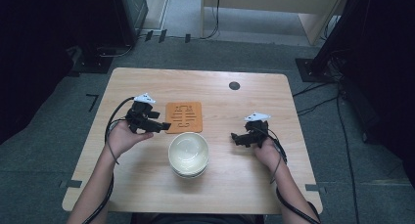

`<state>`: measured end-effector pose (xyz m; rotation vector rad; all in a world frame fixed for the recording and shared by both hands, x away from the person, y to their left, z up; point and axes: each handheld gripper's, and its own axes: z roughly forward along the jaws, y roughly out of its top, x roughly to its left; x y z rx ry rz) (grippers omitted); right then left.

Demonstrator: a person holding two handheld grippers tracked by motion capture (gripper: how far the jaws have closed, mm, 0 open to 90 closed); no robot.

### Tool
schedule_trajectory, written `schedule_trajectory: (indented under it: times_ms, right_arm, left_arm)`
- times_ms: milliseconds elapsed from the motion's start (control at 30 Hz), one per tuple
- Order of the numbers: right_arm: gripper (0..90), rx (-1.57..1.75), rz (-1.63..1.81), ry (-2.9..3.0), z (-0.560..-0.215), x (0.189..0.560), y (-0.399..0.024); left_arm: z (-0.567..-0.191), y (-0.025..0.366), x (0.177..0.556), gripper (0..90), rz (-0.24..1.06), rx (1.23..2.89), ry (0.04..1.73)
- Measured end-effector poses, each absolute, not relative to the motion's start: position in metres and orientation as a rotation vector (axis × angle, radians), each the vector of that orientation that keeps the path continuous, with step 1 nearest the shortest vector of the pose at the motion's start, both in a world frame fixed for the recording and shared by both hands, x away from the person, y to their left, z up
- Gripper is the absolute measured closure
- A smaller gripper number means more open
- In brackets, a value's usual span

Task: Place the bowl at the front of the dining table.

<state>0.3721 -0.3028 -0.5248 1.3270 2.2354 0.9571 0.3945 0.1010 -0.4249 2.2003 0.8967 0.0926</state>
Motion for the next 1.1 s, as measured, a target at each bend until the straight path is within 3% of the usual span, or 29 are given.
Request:
schedule_trajectory:
  times_ms: [1100]
  right_arm:
    - [0.0,1.326,0.956,2.236,-0.525,0.372,-0.303]
  left_arm:
    - [-0.401,0.093,0.383,29.7,0.066,2.205,0.878]
